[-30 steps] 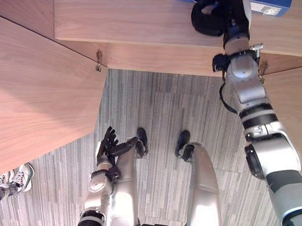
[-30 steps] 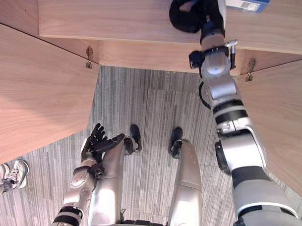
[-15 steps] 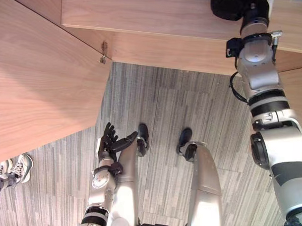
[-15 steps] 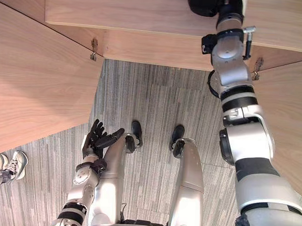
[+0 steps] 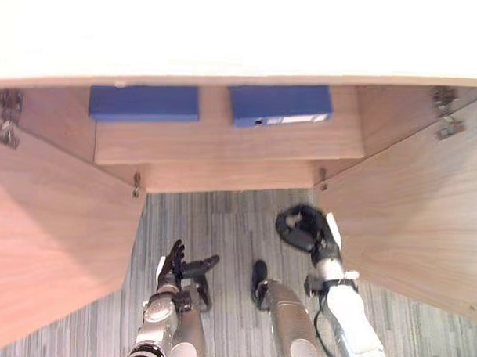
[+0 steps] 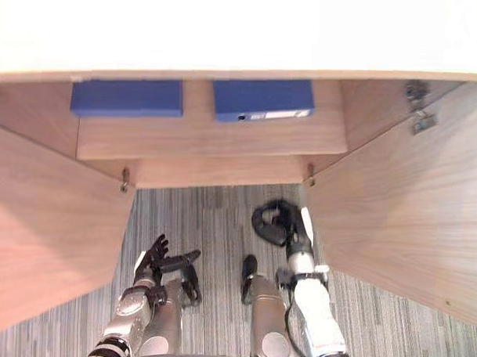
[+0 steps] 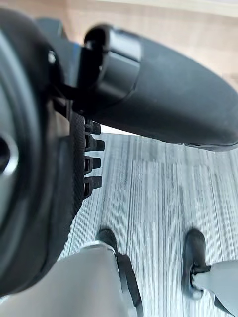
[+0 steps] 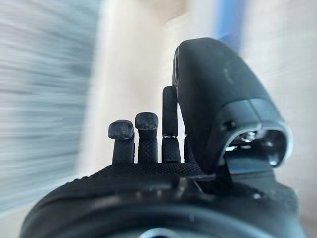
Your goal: Walk over to the cabinet, pick up the folder, carry it to the office cabinet, place the folder inside the office cabinet, then close the office cabinet door
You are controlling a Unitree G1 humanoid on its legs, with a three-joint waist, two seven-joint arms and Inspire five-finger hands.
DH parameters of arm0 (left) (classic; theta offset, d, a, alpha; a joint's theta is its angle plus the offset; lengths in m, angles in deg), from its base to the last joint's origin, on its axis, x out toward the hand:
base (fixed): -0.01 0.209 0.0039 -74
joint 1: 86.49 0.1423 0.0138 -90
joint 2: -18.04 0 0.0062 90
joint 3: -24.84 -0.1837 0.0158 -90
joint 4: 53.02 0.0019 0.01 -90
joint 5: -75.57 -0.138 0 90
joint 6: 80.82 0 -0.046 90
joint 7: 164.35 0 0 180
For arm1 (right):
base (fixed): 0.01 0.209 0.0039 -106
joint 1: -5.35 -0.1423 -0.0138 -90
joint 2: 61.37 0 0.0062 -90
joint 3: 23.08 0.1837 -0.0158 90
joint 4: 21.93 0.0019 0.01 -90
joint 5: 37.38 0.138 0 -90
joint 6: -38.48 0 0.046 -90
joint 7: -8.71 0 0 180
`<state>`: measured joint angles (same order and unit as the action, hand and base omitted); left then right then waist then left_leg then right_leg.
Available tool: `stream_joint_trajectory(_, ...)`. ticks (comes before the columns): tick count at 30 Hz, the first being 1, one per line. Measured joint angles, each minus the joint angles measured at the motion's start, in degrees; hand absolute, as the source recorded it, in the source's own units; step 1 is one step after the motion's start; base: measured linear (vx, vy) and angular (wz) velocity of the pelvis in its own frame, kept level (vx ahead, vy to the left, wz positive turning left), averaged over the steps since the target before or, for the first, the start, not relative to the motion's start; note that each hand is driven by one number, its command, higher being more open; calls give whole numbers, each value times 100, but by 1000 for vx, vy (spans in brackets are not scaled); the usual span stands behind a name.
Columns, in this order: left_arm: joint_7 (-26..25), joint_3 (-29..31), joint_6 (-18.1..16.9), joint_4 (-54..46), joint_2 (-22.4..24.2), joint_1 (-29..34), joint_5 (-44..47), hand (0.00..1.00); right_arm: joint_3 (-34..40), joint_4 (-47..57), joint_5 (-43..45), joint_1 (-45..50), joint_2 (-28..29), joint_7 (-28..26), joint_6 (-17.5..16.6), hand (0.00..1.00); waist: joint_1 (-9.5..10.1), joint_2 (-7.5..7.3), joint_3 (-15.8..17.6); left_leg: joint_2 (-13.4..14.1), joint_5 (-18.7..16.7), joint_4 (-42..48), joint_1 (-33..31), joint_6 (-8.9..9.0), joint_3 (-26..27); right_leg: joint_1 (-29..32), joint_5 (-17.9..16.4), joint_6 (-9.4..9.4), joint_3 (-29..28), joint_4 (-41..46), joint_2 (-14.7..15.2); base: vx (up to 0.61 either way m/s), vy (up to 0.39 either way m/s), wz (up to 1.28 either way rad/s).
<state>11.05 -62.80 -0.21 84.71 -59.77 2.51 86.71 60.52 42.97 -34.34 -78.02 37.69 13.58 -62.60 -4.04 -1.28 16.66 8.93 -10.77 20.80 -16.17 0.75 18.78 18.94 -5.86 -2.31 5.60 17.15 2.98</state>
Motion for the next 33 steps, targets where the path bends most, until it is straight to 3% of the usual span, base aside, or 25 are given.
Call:
stream_joint_trajectory(5,-37,68,33,149,3,292,-214,100,925,-1842,2,109,283,23,171,100,-66,258,-503,-227,191,-1076,1120,11,657,-895,563,-168,-545,-1222,-58,128,91,-63)
stream_joint_trajectory(9,-42,262,57,488,7,314,-229,100,1807,-2270,300,150,326,189,228,100,-233,404,-845,-365,194,-1477,1666,9,947,-1313,866,-229,-956,-1798,-72,55,74,-59)
stream_joint_trajectory(15,-39,289,175,718,27,368,-439,100,3012,-2045,776,307,364,369,310,100,-355,403,-1020,-455,192,-1631,1915,11,1215,-1427,1050,-234,-1298,-2022,-101,-52,-1,-33)
stream_joint_trajectory(18,-36,381,193,851,54,459,-445,100,3687,-1370,1138,276,342,625,317,100,-474,401,-1020,-528,188,-1642,1969,13,1499,-1315,1196,-242,-1654,-2061,-130,-117,-7,-53)
stream_joint_trajectory(21,-33,450,231,895,61,519,-446,100,3982,-1116,1227,-7,54,799,293,100,-481,386,-1011,-586,169,-1641,1972,33,1626,-1184,1380,-260,-2025,-2155,-148,-120,-31,-65)
stream_joint_trajectory(26,0,430,226,897,51,669,-449,100,3863,-1113,1584,-695,-813,861,295,100,-489,348,-967,-619,77,-1579,1909,127,1962,-941,1415,-206,-2342,-2231,-138,-110,-48,-46)
stream_joint_trajectory(29,29,313,201,898,26,760,-449,100,3204,-1167,1575,-1253,-1674,678,293,100,-491,425,-888,-587,-31,-1361,1708,108,2126,-728,1482,-126,-2412,-2232,-132,-64,-42,-31)
stream_joint_trajectory(33,98,30,125,896,-3,769,-446,100,2427,-1584,1473,-2193,-2552,405,289,100,-488,541,-692,-581,-67,-1171,1459,24,2115,-510,1619,-162,-2426,-2230,-111,-3,-13,-8)
